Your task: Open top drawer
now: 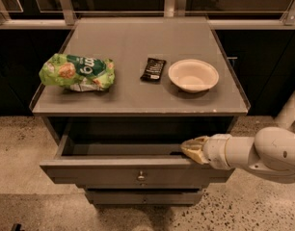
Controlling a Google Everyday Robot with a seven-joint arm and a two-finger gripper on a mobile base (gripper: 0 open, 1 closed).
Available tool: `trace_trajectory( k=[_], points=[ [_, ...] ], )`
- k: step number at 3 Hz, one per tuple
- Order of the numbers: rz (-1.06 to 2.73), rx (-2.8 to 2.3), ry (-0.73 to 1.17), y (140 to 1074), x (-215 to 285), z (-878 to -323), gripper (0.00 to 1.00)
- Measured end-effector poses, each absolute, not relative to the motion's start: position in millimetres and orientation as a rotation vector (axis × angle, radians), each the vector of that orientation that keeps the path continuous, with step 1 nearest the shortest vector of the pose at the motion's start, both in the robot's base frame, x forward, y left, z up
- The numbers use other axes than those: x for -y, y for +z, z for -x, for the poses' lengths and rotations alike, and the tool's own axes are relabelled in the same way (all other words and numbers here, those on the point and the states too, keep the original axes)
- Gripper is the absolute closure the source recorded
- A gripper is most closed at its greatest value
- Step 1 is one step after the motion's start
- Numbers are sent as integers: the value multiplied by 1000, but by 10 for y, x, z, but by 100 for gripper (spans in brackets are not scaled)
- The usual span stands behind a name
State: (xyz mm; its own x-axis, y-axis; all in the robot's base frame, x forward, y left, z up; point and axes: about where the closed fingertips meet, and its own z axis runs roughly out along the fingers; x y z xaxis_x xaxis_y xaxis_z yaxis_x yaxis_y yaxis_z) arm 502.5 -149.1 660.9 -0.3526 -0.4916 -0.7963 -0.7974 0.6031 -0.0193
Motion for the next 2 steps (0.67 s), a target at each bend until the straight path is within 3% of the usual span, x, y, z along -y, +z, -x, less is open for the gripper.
trace_trajectory(
  k=[2],
  points=[
    [1079,-2012,502,6592,1451,-5028,100]
  ],
)
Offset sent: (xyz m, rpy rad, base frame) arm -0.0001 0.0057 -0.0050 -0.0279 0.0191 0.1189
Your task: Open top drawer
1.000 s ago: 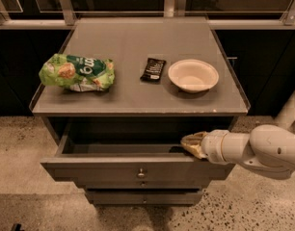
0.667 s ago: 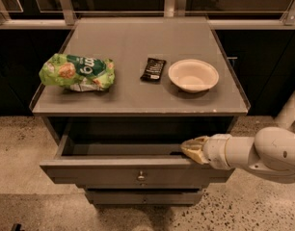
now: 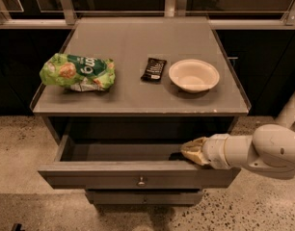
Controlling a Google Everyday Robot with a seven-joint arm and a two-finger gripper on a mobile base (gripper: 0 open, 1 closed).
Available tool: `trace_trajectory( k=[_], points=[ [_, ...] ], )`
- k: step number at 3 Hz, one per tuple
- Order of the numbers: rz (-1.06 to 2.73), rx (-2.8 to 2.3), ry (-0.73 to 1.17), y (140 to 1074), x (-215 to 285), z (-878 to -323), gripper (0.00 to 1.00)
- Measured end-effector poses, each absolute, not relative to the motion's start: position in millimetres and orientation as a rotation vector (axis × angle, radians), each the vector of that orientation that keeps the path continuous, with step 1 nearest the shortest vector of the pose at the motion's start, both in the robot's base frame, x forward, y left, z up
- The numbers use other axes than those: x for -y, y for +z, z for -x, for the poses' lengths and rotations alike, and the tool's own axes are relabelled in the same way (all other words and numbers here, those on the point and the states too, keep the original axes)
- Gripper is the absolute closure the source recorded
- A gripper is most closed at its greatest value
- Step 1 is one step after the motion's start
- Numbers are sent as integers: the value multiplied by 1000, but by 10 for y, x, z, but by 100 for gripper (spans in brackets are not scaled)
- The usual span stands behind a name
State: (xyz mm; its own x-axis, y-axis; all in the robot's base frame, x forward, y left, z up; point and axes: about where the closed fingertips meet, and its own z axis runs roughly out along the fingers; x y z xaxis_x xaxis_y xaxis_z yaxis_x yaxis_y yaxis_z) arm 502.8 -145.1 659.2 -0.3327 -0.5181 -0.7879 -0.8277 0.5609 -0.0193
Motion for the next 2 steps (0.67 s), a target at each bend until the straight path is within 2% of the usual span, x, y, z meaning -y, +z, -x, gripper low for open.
trace_trajectory(
  k=[2],
  points=[
    [1132,-2017,568,6500,1403,-4774,100]
  ],
)
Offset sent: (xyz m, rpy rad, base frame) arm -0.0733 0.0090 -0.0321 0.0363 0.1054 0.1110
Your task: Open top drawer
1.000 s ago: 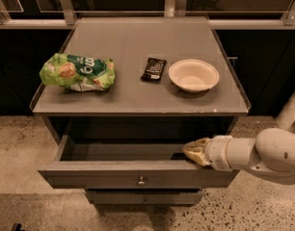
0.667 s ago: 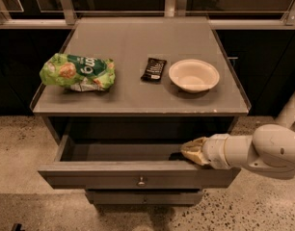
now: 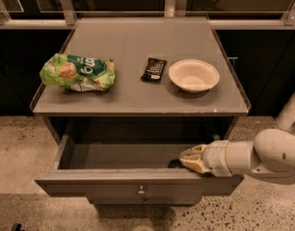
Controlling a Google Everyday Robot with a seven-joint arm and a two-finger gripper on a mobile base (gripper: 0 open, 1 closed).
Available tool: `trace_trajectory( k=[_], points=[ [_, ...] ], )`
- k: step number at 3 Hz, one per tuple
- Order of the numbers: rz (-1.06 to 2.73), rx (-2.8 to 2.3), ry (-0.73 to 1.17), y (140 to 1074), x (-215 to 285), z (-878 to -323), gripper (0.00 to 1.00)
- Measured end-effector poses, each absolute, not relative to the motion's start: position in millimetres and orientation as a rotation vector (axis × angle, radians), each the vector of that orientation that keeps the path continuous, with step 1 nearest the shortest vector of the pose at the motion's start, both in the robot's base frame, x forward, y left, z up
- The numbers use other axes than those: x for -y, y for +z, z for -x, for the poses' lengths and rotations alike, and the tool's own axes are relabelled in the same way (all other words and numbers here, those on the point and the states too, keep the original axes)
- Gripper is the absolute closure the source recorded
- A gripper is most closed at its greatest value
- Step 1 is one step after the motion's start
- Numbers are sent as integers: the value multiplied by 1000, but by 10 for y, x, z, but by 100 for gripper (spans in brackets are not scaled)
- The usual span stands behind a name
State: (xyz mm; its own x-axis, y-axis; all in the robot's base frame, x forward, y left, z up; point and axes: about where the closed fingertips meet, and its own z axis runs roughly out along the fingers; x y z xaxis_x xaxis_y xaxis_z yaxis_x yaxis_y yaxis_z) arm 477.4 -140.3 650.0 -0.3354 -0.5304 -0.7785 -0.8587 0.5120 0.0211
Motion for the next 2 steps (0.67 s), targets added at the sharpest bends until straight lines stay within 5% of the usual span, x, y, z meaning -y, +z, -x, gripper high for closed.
trace_trajectory(
  k=[2],
  points=[
    [1137,-2017,585,6511,1384,-4679,100]
  ],
)
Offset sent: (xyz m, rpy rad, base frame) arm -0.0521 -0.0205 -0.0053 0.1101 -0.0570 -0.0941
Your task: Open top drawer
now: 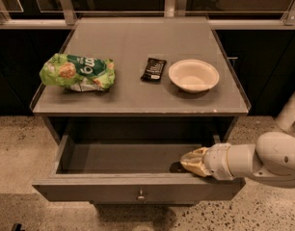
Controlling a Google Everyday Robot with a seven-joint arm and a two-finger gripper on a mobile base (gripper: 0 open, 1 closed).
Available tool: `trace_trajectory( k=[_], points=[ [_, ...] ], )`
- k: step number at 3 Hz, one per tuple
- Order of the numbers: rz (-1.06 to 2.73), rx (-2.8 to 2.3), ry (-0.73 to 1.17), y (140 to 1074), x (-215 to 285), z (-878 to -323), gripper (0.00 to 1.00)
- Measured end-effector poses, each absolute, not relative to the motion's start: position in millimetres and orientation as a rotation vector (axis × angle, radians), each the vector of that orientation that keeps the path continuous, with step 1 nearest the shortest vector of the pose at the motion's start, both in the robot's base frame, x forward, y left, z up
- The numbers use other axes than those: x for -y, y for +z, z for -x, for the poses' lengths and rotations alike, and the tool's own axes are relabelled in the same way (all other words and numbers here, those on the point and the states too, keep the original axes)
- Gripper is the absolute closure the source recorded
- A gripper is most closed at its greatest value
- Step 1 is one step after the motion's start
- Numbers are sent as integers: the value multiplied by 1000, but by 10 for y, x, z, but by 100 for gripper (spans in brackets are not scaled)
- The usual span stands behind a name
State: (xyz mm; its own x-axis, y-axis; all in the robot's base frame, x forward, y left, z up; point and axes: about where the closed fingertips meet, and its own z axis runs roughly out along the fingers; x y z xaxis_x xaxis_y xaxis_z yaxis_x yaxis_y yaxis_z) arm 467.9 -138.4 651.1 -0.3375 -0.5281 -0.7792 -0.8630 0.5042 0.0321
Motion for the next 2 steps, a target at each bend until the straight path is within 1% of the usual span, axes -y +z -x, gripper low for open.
trace_trajectory(
  k=[2],
  points=[
    [1003,-1977,573,6512,1465,-4541,100]
  ],
)
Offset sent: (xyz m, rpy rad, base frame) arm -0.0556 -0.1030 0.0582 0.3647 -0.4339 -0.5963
